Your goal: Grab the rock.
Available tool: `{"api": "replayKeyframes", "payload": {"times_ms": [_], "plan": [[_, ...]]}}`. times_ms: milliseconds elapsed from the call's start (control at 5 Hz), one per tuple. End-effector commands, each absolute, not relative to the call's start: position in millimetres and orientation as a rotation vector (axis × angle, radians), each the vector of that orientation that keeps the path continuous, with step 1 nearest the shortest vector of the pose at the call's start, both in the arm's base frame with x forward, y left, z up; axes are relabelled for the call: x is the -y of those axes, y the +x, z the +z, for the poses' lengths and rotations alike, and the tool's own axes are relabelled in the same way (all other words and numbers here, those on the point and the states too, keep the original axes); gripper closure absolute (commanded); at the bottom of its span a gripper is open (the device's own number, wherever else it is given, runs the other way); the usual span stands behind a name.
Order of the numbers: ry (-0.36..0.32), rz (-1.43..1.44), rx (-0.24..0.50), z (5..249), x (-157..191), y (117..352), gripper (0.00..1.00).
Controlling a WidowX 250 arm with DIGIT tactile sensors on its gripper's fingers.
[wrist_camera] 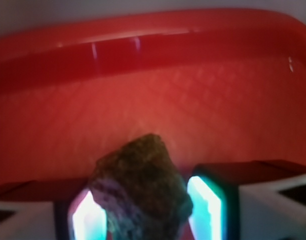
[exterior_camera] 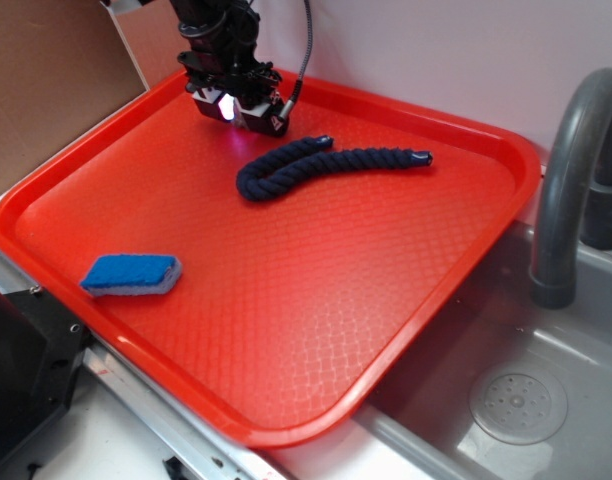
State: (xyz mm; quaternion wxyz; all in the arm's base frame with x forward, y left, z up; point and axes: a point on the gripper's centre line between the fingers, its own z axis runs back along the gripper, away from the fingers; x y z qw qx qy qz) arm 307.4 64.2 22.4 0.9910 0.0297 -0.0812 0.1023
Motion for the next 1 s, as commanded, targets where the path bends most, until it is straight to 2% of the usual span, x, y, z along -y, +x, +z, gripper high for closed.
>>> {"api": "replayKeyframes", "payload": {"times_ms": [0, 200, 400, 600, 800], "plan": [[0.120, 0.331, 0.017, 109, -55, 276, 1.00], [0.159, 0.265, 0.003, 138, -44, 245, 1.00], [0.135, 0.171, 0.041, 168, -22, 227, 1.00], [0.103, 0.095, 0.111, 198, 3, 214, 1.00], [0.084, 0.087, 0.159, 209, 15, 205, 1.00]]}}
